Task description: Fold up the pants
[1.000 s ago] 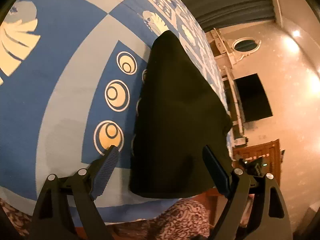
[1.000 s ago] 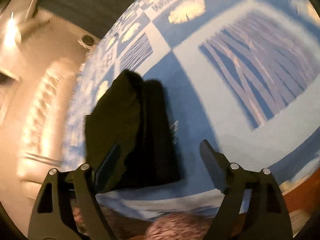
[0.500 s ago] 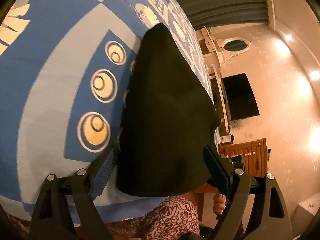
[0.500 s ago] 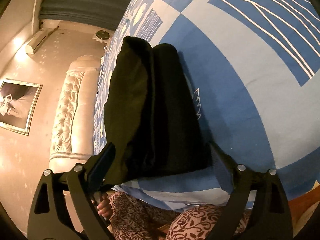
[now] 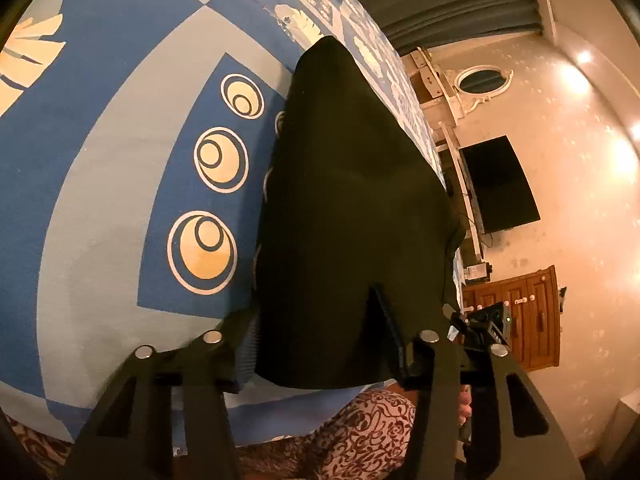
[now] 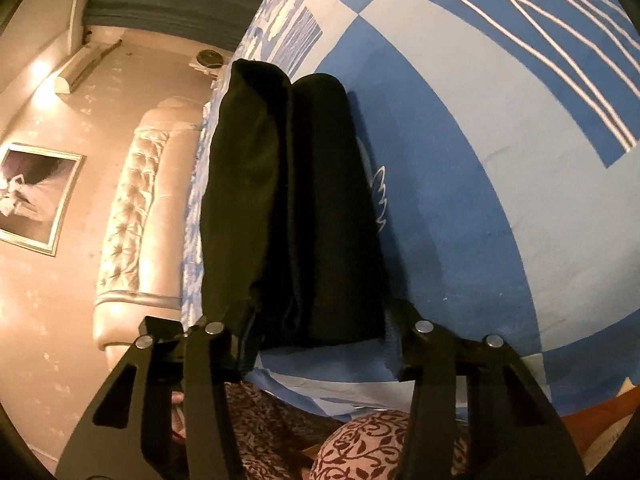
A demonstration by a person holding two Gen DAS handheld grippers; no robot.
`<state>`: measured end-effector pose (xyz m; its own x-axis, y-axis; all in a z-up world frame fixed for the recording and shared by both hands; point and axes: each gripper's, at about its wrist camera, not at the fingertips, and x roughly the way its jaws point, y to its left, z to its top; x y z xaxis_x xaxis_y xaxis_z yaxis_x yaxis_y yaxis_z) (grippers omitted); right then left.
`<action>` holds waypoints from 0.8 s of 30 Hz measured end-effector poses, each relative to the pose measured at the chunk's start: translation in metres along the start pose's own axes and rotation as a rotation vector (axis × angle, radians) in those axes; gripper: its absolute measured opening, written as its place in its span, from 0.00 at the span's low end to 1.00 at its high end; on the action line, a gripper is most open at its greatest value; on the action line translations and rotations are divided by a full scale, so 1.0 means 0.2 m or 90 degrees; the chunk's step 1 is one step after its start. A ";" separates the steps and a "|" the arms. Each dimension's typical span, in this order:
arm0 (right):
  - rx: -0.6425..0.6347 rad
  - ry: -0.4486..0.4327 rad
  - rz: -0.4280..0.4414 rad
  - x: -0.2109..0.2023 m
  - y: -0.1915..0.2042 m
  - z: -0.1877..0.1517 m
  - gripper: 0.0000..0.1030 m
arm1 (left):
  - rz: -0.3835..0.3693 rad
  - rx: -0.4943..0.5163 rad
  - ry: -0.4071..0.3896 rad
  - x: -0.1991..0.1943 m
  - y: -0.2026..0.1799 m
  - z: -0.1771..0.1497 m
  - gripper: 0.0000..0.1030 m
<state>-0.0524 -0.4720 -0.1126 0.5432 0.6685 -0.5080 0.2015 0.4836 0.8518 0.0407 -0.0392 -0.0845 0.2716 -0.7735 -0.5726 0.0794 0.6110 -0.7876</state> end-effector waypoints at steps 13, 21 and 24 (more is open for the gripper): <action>-0.023 -0.009 -0.010 0.03 0.08 0.00 0.45 | 0.010 0.006 -0.019 -0.03 -0.01 0.00 0.39; -0.036 0.005 -0.008 0.10 0.14 0.00 0.45 | 0.051 0.030 -0.029 -0.07 -0.01 -0.01 0.38; -0.039 0.010 -0.007 0.12 0.14 0.00 0.45 | 0.061 0.031 -0.033 -0.09 0.00 -0.02 0.38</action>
<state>-0.0329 -0.4417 -0.1004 0.5276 0.6717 -0.5201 0.1566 0.5248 0.8367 0.0324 -0.0256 -0.0756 0.3300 -0.7017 -0.6314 0.0962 0.6904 -0.7170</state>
